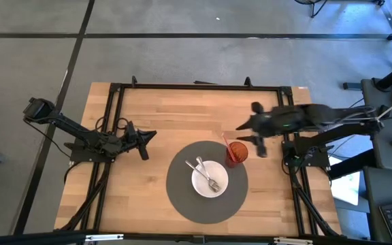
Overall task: Pick & Place Utensil
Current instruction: Return to Home Position
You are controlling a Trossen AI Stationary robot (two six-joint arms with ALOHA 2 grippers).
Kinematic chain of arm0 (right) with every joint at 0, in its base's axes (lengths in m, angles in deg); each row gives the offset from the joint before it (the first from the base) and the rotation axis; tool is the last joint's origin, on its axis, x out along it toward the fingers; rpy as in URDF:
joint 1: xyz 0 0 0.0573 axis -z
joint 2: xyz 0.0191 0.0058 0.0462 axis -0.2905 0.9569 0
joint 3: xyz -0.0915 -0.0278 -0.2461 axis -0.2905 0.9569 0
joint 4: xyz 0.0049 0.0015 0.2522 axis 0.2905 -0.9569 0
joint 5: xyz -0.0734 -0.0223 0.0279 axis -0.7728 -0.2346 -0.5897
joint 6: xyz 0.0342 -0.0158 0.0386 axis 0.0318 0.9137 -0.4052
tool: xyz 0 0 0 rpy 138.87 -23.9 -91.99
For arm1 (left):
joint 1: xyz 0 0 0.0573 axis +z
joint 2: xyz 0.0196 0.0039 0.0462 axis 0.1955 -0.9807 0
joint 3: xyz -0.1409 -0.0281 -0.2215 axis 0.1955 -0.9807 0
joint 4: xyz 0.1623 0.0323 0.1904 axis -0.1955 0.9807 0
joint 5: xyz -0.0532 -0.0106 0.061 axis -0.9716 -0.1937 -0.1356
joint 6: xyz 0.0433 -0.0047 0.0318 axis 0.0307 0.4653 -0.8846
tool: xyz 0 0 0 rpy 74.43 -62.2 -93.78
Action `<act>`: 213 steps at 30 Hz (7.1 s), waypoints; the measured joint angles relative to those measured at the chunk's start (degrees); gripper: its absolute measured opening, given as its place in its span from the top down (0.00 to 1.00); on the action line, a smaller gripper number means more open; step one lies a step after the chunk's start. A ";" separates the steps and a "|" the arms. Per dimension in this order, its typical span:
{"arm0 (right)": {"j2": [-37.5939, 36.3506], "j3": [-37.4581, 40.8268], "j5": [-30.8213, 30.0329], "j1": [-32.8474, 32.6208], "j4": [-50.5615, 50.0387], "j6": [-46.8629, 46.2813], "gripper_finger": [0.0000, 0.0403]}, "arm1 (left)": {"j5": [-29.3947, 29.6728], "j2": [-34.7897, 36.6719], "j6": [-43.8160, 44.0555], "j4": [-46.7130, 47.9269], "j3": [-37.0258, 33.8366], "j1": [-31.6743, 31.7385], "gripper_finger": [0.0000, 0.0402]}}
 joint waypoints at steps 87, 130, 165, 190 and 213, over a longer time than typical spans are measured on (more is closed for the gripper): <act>-59.19 68.65 6.71 6.49 46.99 -4.34 0.99 | -34.95 41.75 -25.60 28.85 0.04 9.34 1.00; -58.73 68.66 7.73 9.40 42.72 -6.18 0.93 | -48.21 37.46 -20.53 31.20 0.00 24.02 1.00; -58.73 68.67 7.73 9.40 42.68 -6.17 0.95 | -48.13 37.46 -20.52 30.92 0.00 24.02 1.00; -58.73 68.67 7.71 9.39 42.68 -6.04 0.95 | -48.13 37.46 -20.53 30.94 0.00 24.02 1.00; -58.70 68.67 7.71 9.38 42.68 -6.04 0.95 | -48.13 37.46 -20.51 30.94 -0.01 24.02 1.00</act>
